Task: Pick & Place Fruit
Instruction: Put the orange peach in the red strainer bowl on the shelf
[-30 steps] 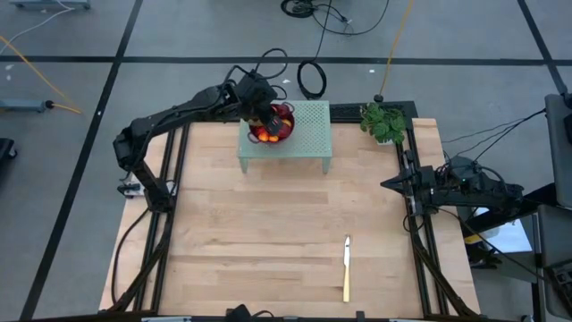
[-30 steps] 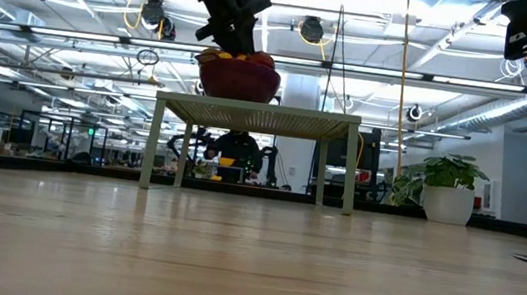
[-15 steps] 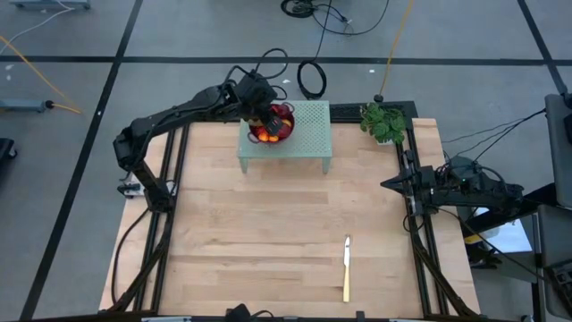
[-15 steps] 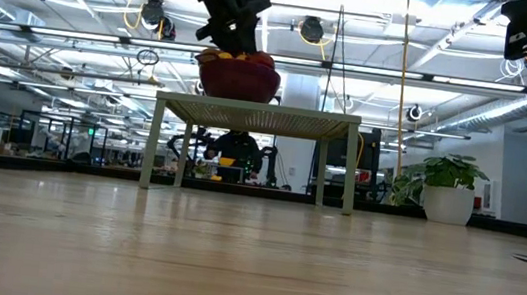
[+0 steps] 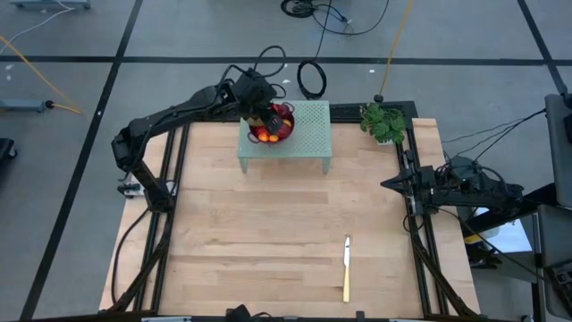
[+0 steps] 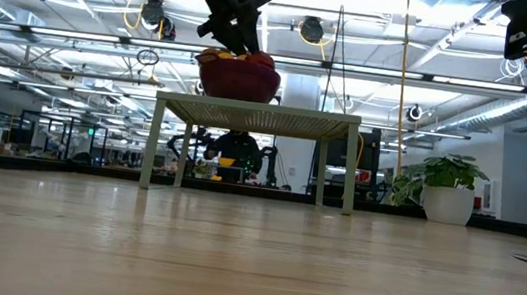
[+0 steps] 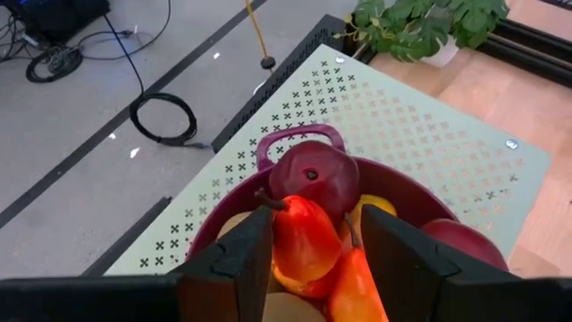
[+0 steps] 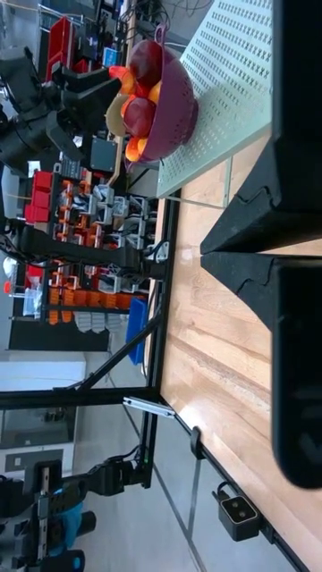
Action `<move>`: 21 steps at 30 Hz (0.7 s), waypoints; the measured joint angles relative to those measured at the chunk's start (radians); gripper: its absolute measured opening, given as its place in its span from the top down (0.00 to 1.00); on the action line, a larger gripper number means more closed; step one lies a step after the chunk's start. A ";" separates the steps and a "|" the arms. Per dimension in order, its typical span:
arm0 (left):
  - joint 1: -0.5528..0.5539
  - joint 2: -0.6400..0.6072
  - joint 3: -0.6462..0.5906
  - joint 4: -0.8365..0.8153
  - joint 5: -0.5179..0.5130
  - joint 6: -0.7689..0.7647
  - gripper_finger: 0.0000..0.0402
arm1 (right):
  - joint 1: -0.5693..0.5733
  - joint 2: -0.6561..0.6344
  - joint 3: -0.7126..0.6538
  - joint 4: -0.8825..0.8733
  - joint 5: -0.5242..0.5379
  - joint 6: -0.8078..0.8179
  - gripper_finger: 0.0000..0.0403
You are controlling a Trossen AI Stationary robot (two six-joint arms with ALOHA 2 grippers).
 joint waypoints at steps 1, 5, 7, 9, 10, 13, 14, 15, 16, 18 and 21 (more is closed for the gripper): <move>0.000 0.000 0.000 0.000 0.000 0.001 0.57 | 0.000 0.000 0.000 0.000 0.000 0.000 1.00; 0.000 0.000 0.000 0.000 0.000 0.003 0.57 | 0.000 0.000 0.000 0.000 0.000 0.000 1.00; 0.001 0.000 0.000 0.000 -0.003 0.011 0.57 | 0.000 0.000 0.000 0.000 0.000 0.000 1.00; 0.001 0.000 0.000 0.000 -0.011 0.019 0.57 | 0.000 0.000 0.000 0.000 0.000 0.000 1.00; 0.001 0.000 0.000 0.000 -0.015 0.019 0.57 | 0.000 0.000 0.000 0.000 0.000 0.000 1.00; 0.003 0.000 0.000 0.000 -0.018 0.024 0.57 | 0.000 0.000 0.000 0.000 0.000 0.000 1.00; 0.004 0.000 0.000 0.000 -0.018 0.029 0.57 | 0.000 0.000 0.000 0.000 0.000 0.000 1.00; 0.005 0.000 0.000 -0.001 -0.018 0.033 0.57 | 0.000 0.000 0.000 0.000 0.000 0.000 1.00; 0.007 0.000 0.000 -0.001 -0.018 0.037 0.57 | 0.000 0.000 0.000 0.000 0.000 0.000 1.00; 0.009 0.000 0.000 -0.009 -0.019 0.041 0.57 | 0.000 0.000 0.000 0.000 0.000 0.000 1.00; 0.015 0.000 0.000 -0.023 -0.019 0.041 0.57 | 0.000 0.000 0.000 0.000 0.000 0.000 1.00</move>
